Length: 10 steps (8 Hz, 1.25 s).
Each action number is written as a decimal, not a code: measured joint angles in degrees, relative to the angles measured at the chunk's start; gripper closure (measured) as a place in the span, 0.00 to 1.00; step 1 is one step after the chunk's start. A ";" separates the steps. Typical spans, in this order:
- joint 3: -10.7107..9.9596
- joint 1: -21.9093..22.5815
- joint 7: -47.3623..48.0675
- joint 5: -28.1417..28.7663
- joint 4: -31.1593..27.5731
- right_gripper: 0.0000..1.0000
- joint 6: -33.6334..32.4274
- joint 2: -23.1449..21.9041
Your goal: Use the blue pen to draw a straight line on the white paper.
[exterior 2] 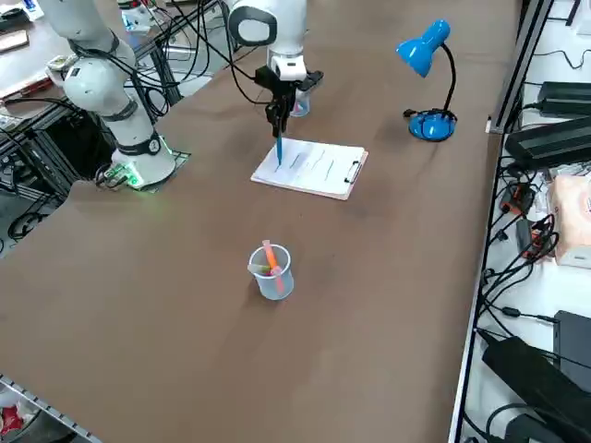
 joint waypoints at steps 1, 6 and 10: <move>0.00 0.20 0.32 0.00 0.01 0.78 0.29 0.06; 0.21 2.56 1.64 2.16 0.45 0.78 1.55 0.59; 0.25 4.92 4.34 2.19 0.92 0.78 2.42 1.17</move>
